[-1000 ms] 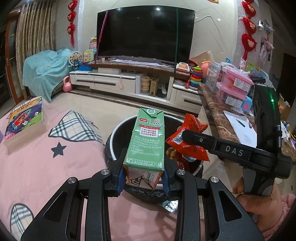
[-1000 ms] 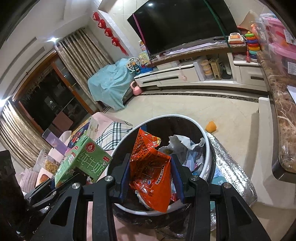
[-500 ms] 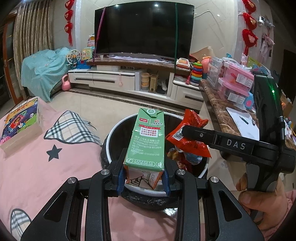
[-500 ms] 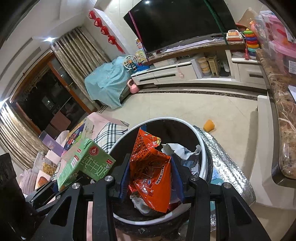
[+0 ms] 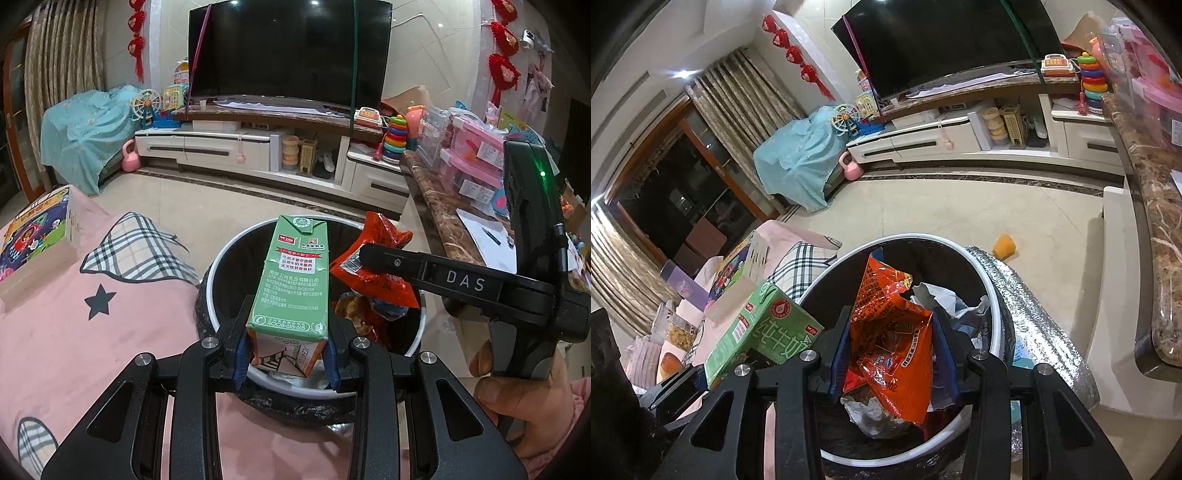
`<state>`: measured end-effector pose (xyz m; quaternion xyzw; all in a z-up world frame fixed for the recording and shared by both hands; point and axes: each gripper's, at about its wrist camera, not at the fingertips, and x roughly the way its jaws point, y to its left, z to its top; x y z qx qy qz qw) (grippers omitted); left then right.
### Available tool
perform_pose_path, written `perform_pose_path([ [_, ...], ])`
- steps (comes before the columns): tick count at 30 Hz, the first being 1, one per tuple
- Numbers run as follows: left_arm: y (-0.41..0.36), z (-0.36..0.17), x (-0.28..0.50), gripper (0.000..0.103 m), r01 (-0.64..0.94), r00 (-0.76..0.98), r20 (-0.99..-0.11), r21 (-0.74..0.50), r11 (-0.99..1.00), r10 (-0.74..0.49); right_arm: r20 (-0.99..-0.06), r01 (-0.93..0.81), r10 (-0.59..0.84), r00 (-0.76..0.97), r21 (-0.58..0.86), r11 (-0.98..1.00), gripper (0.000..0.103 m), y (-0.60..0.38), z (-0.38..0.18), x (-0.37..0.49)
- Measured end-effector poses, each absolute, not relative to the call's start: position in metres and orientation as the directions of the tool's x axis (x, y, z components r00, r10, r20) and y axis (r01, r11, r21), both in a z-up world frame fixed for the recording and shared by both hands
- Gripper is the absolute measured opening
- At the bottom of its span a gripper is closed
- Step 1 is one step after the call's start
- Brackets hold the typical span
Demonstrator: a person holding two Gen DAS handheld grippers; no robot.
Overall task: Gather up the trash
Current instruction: 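Open both tools to drop the juice box and chip bag into the bin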
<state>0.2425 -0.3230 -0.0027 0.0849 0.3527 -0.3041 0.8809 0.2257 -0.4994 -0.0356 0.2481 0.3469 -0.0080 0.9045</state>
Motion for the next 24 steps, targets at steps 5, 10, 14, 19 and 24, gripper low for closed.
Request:
perform_pose_path([
  [5,-0.325,-0.006,0.245,0.030,0.594,0.559,-0.683,-0.066,0.801,-0.471,-0.633,0.186,0.163,0.757,0.447,0.875,0.042,-0.501,-0.035,0.228],
  [10,-0.325,-0.007,0.247,0.030,0.595,0.541,-0.695,-0.082,0.800,-0.473,-0.632,0.186,0.163,0.757,0.449,0.874,0.045,-0.503,-0.035,0.229],
  [14,-0.325,-0.007,0.249,0.031,0.595,0.532,-0.702,-0.087,0.799,-0.473,-0.631,0.188,0.171,0.757,0.461,0.867,0.046,-0.505,-0.034,0.229],
  [19,-0.320,-0.003,0.248,0.039,0.586,0.534,-0.703,-0.092,0.805,-0.470,-0.628,0.204,0.183,0.757,0.492,0.846,0.052,-0.509,-0.033,0.230],
  [24,-0.306,0.003,0.245,0.052,0.560,0.564,-0.684,-0.095,0.823,-0.463,-0.617,0.202,0.184,0.766,0.502,0.841,0.059,-0.509,-0.028,0.227],
])
